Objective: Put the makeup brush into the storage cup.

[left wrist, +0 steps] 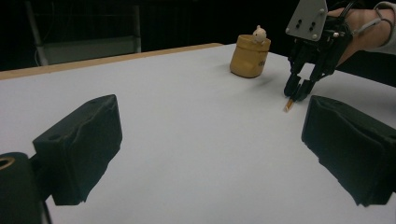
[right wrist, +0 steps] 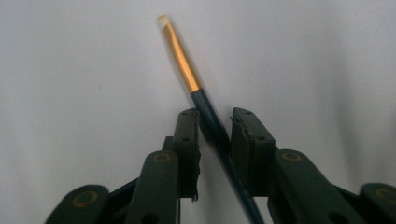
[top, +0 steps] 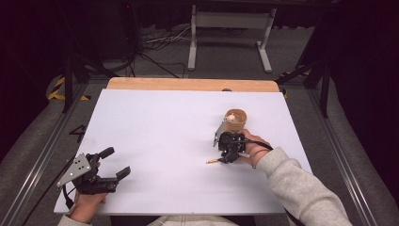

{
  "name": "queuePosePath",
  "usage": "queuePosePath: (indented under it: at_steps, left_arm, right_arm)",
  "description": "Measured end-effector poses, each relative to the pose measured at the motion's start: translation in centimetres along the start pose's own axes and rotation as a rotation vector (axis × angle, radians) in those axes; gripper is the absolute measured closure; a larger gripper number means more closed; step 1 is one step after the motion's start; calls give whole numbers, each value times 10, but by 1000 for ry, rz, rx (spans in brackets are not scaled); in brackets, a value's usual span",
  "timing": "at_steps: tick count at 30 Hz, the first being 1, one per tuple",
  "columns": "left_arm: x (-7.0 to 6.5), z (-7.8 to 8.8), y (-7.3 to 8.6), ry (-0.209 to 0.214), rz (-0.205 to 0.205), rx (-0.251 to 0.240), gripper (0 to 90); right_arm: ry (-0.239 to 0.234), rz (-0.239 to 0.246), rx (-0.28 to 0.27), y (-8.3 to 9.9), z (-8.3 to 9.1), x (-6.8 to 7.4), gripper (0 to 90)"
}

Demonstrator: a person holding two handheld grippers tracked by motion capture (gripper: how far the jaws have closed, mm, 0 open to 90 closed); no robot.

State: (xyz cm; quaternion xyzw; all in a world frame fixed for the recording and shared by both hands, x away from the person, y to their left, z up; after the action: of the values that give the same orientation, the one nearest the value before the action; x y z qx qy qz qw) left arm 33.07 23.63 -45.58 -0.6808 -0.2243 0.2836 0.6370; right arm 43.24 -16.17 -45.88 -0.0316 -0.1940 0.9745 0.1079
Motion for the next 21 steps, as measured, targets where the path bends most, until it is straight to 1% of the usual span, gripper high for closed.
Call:
queuePosePath:
  at_steps: [3, 7, 12, 16, 21]
  left_arm:
    - [0, 0, 0, 1, -3, 2, 58]
    - [0, 0, 0, 0, 0, -2, 59]
    - [0, 0, 0, 0, 0, -2, 58]
    - [0, 0, 0, 1, -1, 2, 59]
    - [0, 0, 0, 2, -7, 3, 59]
  right_arm:
    - [-6, 26, 20, -1, 0, 1, 821]
    - [-8, 33, 31, -2, 0, 1, 826]
    - [-9, 29, 35, -2, 0, 1, 829]
    - [-12, 28, 26, -3, 3, 3, 830]
    - [5, 30, 3, -8, 12, 5, 832]
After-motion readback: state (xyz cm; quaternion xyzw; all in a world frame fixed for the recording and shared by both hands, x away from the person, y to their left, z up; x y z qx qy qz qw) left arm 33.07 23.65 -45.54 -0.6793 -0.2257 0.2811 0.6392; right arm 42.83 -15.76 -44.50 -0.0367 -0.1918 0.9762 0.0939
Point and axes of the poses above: each handheld gripper's, and its own axes: z roughly backward along the jaws, y roughly out of its underside, x roughly to its left, the point moved 4 cm from there along -z, roughly forward along the jaws, and after that the axes turned 12 degrees about -x, right-handed, at the moved point
